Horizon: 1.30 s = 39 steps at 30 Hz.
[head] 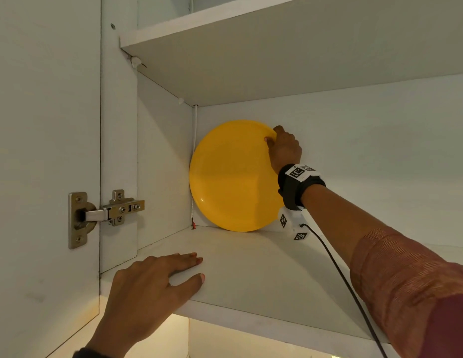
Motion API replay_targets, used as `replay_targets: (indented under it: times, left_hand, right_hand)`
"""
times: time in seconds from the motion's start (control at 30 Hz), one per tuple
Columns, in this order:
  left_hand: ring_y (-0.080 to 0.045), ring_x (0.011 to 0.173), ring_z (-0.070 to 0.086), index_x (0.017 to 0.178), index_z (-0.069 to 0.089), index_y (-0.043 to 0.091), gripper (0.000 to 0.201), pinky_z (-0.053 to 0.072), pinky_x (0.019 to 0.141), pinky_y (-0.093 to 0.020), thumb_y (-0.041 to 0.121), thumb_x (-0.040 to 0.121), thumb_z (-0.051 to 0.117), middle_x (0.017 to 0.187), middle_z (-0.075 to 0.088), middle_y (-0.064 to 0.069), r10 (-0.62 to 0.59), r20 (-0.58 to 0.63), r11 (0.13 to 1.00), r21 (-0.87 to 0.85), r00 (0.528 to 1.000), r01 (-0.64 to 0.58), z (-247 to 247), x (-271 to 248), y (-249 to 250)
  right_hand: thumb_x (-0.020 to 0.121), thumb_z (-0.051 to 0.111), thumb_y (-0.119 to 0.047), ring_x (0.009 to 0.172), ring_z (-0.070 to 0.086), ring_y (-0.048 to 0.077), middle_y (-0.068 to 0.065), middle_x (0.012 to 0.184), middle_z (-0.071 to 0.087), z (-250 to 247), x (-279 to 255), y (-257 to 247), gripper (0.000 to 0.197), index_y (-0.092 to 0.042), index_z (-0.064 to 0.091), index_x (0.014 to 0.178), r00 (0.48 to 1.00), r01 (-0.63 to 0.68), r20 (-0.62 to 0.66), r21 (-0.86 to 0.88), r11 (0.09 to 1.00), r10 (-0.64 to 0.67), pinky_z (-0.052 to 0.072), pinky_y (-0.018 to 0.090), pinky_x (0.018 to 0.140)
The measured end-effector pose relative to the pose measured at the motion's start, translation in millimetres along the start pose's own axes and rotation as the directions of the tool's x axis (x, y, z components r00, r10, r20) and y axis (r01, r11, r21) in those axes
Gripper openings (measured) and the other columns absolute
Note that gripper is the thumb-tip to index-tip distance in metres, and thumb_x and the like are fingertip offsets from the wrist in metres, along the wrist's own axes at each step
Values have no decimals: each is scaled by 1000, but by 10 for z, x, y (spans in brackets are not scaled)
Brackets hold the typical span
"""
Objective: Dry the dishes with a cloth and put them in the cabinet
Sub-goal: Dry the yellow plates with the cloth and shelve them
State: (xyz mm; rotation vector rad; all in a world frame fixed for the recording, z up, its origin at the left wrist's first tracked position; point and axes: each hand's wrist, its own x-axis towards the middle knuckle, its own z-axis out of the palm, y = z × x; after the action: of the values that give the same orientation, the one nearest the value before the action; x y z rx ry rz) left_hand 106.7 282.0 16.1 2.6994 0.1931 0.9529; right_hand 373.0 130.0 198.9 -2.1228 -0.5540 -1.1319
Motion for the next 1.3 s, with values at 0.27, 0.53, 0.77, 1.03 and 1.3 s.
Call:
replay_targets:
  times: [0.27,0.53,0.77,1.03,1.3]
  left_hand:
    - [2,120,48,112,44,63,113,37,100,-22,96,24,-19,128,48,33,-10,-12,1000,11,1000,10,11,14,-30]
    - [2,120,48,115,44,61,111,38,102,-24,98,25,-11,128,46,33,-2,14,1000,30,1000,1,0,24,-31]
    - [1,116,50,116,51,55,87,38,96,-21,79,46,6,127,52,29,-9,-11,1000,30,1000,9,-30,-2,18]
    - [-8,101,60,120,55,46,54,44,80,-21,68,76,34,123,61,16,-35,42,999,36,998,34,-78,-24,71]
    - [-27,113,56,126,57,30,36,42,91,-32,43,95,44,129,59,-3,-31,111,995,97,993,20,-201,-145,218]
  right_hand:
    - [101,35,-26,122,38,33,18,143,29,34,-43,-5,54,-14,13,149,994,108,24,-316,943,-106,43,39,81]
    - [99,39,-31,121,39,34,18,145,26,-3,-58,-20,60,-15,10,149,996,94,29,-308,947,-90,44,40,80]
    - [94,48,-32,126,34,37,19,146,24,-231,-193,-136,68,-8,13,147,997,71,38,-351,934,-61,39,42,91]
    - [88,59,-22,104,55,32,16,123,53,-1234,-591,-378,41,-2,48,121,911,39,399,-324,945,99,44,35,83]
    - [83,68,-27,61,62,27,16,85,63,-2479,-1579,-445,28,-6,51,90,701,-90,665,-278,956,259,52,29,54]
